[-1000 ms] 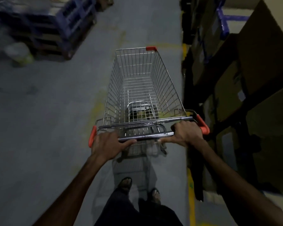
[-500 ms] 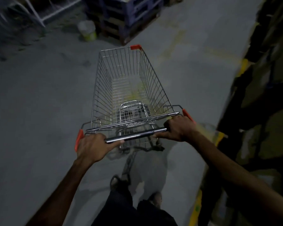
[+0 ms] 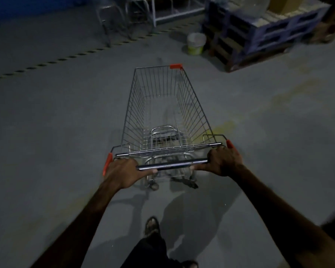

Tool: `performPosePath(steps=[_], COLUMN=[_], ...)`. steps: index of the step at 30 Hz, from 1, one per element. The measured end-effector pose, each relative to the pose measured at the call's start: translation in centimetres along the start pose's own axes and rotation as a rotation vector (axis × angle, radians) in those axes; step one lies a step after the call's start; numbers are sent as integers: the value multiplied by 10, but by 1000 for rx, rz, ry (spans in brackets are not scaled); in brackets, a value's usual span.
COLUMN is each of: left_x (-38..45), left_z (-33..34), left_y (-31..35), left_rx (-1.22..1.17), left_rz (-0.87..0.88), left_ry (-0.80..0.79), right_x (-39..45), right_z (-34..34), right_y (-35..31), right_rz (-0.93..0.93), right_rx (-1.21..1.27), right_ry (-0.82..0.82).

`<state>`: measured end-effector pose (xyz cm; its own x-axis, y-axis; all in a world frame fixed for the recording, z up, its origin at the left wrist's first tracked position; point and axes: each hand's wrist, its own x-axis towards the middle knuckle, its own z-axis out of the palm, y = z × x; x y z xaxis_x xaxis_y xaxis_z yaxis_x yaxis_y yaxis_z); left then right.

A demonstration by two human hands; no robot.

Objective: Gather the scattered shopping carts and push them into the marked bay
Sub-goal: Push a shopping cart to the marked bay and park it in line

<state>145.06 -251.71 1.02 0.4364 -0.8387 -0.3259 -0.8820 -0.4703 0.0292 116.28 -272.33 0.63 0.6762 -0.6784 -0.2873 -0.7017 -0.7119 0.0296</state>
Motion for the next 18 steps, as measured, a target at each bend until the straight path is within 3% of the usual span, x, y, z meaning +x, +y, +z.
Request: performPosePath(steps=[5, 11, 18], left_x=[14, 40, 82], left_z=[-10, -25, -42], left_y=[-56, -114, -181], left_rx=[-46, -118, -172], left_rz=[-98, -179, -247], left_ry=[-22, -29, -47], right_x=[71, 154, 246], right_z=[-22, -49, -74], right_y=[-43, -90, -146], right_rz=[-131, -210, -255], right_rx=[-38, -2, -76], right_ry=[6, -119, -103])
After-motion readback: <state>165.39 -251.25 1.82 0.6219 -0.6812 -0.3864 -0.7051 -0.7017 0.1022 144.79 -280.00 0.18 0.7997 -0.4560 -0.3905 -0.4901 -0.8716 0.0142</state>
